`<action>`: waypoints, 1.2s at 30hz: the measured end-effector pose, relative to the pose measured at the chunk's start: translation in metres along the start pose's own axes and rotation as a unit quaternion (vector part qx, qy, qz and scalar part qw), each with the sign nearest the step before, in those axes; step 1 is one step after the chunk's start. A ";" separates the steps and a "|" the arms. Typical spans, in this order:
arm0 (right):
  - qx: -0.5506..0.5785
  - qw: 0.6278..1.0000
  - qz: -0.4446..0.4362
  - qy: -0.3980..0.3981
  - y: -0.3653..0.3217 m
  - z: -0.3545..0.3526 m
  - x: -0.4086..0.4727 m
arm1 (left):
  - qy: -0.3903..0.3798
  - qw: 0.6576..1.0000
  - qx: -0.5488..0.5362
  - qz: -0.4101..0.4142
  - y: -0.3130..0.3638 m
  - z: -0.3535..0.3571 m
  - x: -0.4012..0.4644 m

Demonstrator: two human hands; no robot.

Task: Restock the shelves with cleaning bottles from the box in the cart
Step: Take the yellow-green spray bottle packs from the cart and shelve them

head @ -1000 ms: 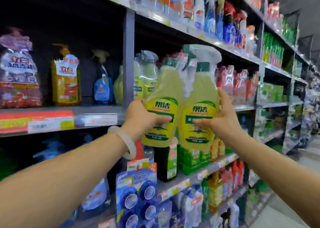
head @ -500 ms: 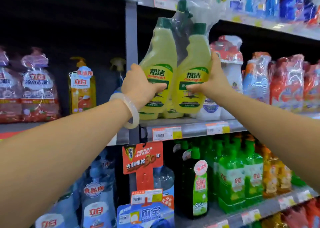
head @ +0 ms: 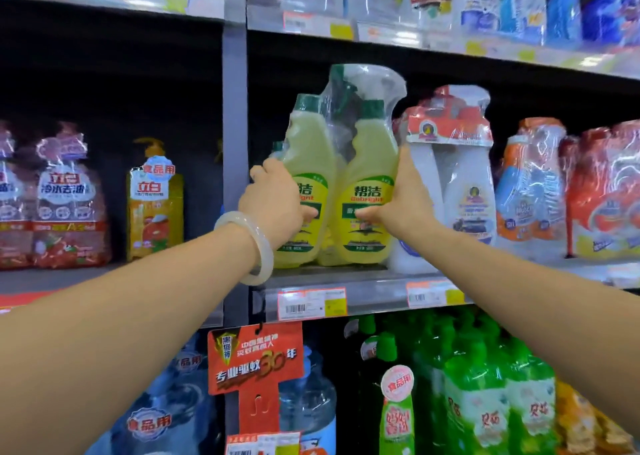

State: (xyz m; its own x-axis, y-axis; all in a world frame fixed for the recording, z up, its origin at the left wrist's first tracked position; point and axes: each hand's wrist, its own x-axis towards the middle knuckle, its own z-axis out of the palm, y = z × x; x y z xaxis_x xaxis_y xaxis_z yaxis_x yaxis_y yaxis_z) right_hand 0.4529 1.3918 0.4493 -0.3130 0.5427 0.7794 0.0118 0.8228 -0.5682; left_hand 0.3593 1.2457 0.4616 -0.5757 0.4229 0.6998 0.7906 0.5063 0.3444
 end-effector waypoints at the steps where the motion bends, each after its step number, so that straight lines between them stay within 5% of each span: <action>1: -0.013 1.000 -0.002 -0.004 0.001 0.000 0.002 | -0.007 1.000 0.010 -0.008 0.002 -0.001 0.002; 14: -0.265 0.958 0.000 -0.105 -0.013 0.000 0.008 | -0.083 0.974 0.212 0.008 0.012 -0.007 0.008; 20: -0.274 0.954 -0.004 -0.122 -0.011 0.006 0.010 | -0.034 0.940 0.338 0.024 0.007 0.010 0.003; 26: -0.304 0.934 -0.038 -0.182 -0.005 -0.002 0.006 | 0.013 0.940 0.333 0.077 -0.016 0.016 0.000; 36: -0.382 0.911 -0.094 -0.124 0.008 -0.002 0.005 | 0.019 0.945 0.303 0.122 -0.040 0.017 -0.005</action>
State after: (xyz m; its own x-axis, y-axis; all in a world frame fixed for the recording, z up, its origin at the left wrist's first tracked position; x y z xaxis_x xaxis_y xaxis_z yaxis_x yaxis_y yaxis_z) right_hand 0.4538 1.4014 0.4487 -0.5810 0.4026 0.7073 0.5639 0.8258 -0.0069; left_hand 0.3265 1.2362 0.4336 -0.3745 0.5612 0.7382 0.6276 0.7394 -0.2437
